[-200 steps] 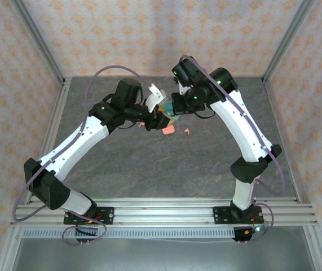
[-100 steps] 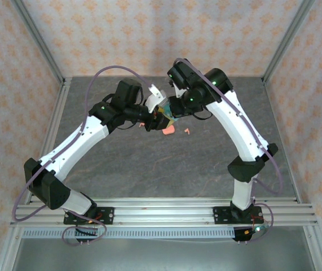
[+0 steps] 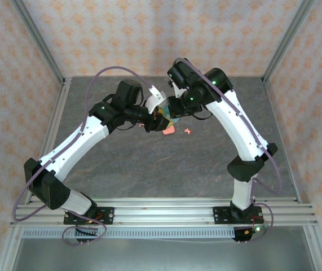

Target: Insert wireless bluetooth earbuds into charging case

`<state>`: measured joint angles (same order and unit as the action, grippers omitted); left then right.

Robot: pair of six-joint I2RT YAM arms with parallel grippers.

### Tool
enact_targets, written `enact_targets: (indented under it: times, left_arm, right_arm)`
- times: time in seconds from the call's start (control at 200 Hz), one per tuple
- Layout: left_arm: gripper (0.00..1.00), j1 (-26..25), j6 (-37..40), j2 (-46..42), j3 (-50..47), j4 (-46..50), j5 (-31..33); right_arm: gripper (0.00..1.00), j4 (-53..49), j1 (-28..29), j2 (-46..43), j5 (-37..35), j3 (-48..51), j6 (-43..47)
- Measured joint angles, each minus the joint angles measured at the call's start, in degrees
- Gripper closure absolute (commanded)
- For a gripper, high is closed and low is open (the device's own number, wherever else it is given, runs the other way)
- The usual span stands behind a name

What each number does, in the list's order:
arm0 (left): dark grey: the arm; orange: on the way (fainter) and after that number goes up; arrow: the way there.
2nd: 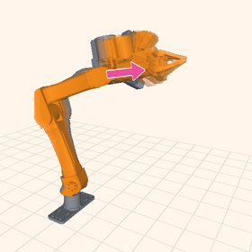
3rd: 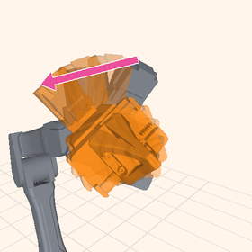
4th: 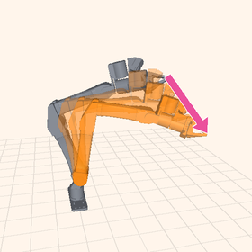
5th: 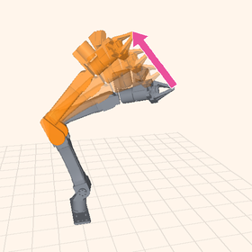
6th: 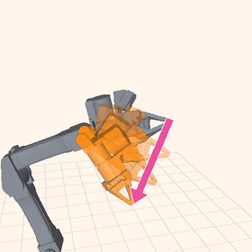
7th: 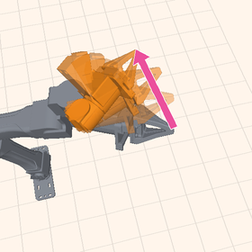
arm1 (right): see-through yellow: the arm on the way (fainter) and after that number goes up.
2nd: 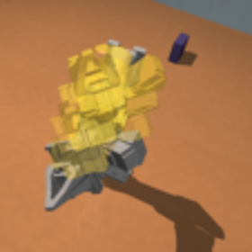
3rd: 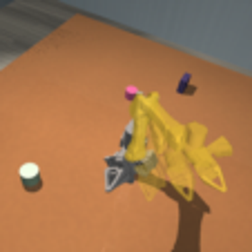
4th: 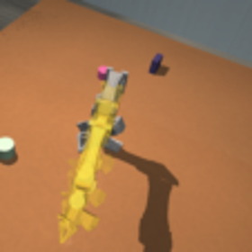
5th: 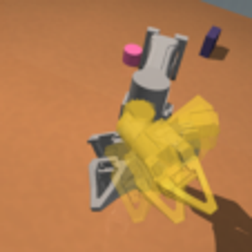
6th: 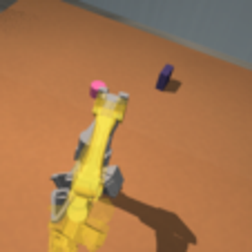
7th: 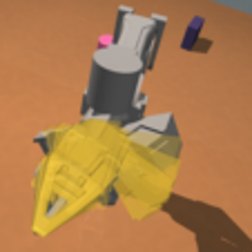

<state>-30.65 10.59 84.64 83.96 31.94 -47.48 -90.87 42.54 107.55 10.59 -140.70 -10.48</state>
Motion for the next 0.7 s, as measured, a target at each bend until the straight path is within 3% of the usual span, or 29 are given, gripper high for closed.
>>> enact_targets:
  times: [0.701]
  left_arm:
    - [0.92, 0.0, 0.5, 0.0, 0.2, 0.0, 0.0]
  right_arm:
    - [0.74, 0.0, 0.1, 0.0, 2.1, -0.6, -1.5]
